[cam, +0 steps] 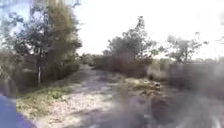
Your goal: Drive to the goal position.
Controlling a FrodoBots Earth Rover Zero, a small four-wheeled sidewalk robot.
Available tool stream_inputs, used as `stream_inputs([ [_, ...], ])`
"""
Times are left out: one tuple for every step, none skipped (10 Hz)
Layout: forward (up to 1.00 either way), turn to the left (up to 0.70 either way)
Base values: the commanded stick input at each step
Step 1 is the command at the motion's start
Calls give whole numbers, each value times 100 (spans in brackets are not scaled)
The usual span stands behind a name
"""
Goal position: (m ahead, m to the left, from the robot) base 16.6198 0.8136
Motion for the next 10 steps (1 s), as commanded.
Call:
stream_inputs([
  [85,0],
  [85,0],
  [85,0],
  [85,0],
  [85,0],
  [85,0],
  [85,0],
  [85,3],
  [85,27],
  [85,27],
])
